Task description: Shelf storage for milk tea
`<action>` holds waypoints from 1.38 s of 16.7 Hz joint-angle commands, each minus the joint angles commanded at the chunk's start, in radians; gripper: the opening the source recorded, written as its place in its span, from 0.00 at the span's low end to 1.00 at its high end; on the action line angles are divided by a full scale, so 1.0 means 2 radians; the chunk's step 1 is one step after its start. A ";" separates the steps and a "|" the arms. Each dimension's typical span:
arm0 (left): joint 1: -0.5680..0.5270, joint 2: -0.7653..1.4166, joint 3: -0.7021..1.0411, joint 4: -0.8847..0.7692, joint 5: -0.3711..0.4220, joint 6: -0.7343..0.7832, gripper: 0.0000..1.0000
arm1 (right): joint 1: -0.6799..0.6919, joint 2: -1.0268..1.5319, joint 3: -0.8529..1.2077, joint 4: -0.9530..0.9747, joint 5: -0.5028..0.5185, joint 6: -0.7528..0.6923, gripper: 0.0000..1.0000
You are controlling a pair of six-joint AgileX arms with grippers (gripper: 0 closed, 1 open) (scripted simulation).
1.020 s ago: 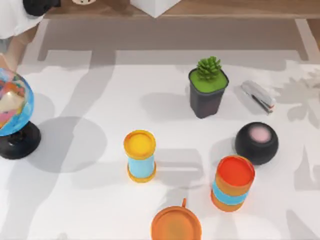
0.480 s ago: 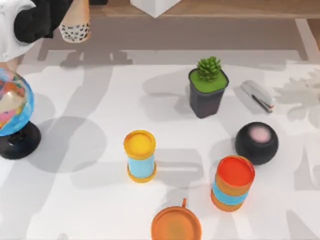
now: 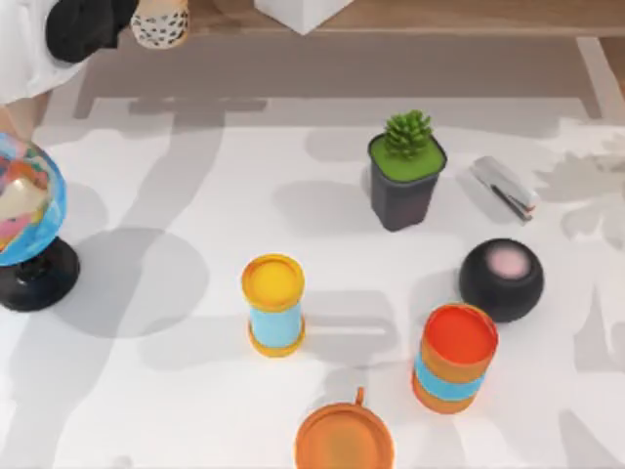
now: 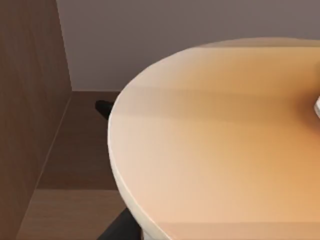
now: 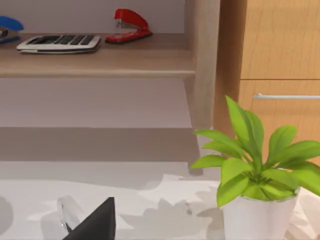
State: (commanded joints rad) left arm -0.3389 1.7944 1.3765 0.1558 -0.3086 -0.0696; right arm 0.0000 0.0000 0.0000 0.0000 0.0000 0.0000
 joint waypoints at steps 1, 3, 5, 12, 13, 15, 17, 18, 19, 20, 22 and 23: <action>0.003 0.014 0.014 0.009 0.004 0.003 0.00 | 0.000 0.000 0.000 0.000 0.000 0.000 1.00; 0.008 0.043 0.042 0.026 0.011 0.008 0.00 | 0.000 0.000 0.000 0.000 0.000 0.000 1.00; 0.012 0.072 0.068 0.041 0.017 0.012 0.00 | 0.000 0.000 0.000 0.000 0.000 0.000 1.00; 0.014 0.096 0.089 0.051 0.020 0.014 0.00 | 0.000 0.000 0.000 0.000 0.000 0.000 1.00; 0.014 0.096 0.089 0.051 0.020 0.014 0.08 | 0.000 0.000 0.000 0.000 0.000 0.000 1.00; 0.014 0.096 0.089 0.051 0.020 0.014 0.23 | 0.000 0.000 0.000 0.000 0.000 0.000 1.00; 0.014 0.096 0.089 0.051 0.020 0.014 0.38 | 0.000 0.000 0.000 0.000 0.000 0.000 1.00; 0.014 0.096 0.089 0.051 0.020 0.014 0.45 | 0.000 0.000 0.000 0.000 0.000 0.000 1.00; 0.014 0.096 0.089 0.051 0.020 0.014 0.53 | 0.000 0.000 0.000 0.000 0.000 0.000 1.00; 0.014 0.096 0.089 0.051 0.020 0.014 0.60 | 0.000 0.000 0.000 0.000 0.000 0.000 1.00; 0.014 0.096 0.089 0.051 0.020 0.014 0.75 | 0.000 0.000 0.000 0.000 0.000 0.000 1.00; 0.014 0.096 0.089 0.051 0.020 0.014 0.83 | 0.000 0.000 0.000 0.000 0.000 0.000 1.00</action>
State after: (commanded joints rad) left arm -0.3110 1.9857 1.5552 0.2577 -0.2679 -0.0414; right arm 0.0000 0.0000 0.0000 0.0000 0.0000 0.0000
